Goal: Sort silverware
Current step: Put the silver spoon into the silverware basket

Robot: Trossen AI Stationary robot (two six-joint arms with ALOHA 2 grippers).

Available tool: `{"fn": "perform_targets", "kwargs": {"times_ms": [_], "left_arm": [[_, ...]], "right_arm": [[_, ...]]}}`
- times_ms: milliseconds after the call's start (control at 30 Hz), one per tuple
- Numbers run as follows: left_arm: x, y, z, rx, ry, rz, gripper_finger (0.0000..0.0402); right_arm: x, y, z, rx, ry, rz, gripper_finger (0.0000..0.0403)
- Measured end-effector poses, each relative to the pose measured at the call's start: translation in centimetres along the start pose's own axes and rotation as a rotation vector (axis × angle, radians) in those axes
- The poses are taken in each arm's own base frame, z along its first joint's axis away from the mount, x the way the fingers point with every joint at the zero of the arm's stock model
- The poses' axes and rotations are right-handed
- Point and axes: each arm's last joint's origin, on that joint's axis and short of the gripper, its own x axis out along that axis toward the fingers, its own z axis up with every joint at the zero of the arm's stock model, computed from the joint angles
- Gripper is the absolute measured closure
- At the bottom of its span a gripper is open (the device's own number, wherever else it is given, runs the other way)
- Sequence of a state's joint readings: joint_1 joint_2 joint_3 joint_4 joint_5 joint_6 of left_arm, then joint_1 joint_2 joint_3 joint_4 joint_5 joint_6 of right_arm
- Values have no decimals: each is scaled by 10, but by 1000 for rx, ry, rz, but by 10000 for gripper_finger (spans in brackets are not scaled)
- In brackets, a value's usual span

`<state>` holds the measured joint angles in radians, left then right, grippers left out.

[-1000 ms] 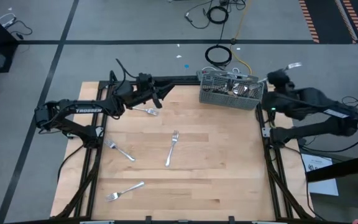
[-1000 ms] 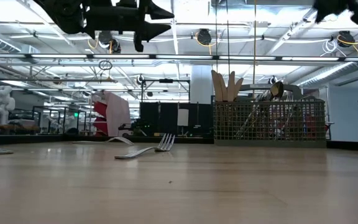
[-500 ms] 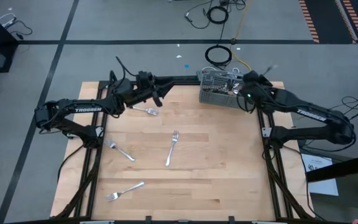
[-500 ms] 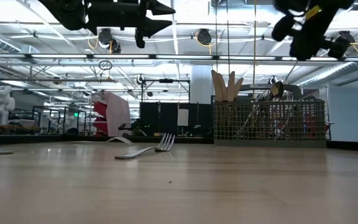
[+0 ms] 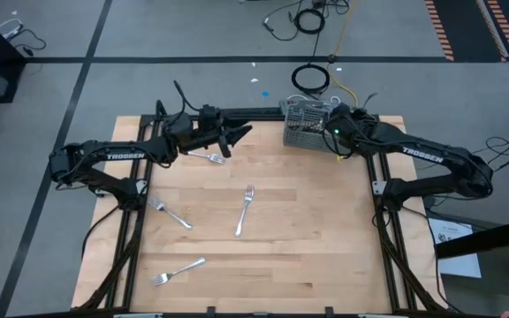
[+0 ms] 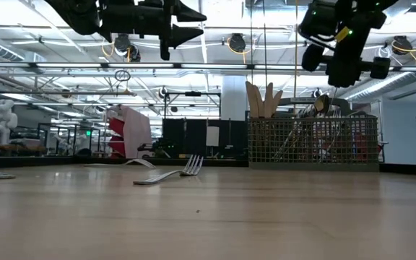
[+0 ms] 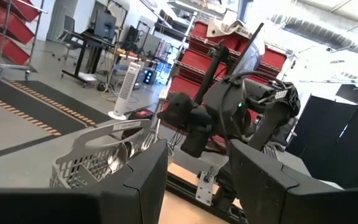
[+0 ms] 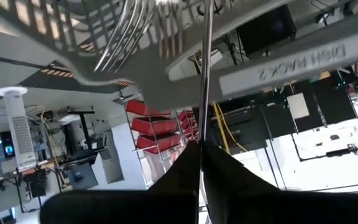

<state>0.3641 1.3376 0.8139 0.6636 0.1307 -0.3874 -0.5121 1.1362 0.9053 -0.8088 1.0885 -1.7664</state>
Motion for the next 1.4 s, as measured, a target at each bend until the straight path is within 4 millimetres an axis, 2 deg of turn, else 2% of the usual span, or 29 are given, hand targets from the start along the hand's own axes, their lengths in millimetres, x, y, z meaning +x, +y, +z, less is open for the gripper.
{"fn": "perform_targets", "kwargs": {"times_ms": [233, 433, 733, 1000, 1200, 1400], "left_arm": [[0, 0, 0, 0, 0, -1, 224], [0, -1, 0, 0, 8, -21, 224], [0, -1, 0, 0, 8, -21, 224], [0, 0, 0, 1, 8, -20, 224], [0, 0, 0, 1, 7, -20, 224], [0, 0, 0, 2, 7, -20, 224]], "right_arm": [[6, -6, 11, -27, -33, 13, 403], [6, -7, 15, 63, -124, 3, 389], [6, -8, 14, 102, -126, 0, 369], [10, -9, 12, 240, -119, 7, 325], [11, -9, 12, 244, -132, 9, 285], [9, -11, 5, 306, -34, -15, 269]]}}
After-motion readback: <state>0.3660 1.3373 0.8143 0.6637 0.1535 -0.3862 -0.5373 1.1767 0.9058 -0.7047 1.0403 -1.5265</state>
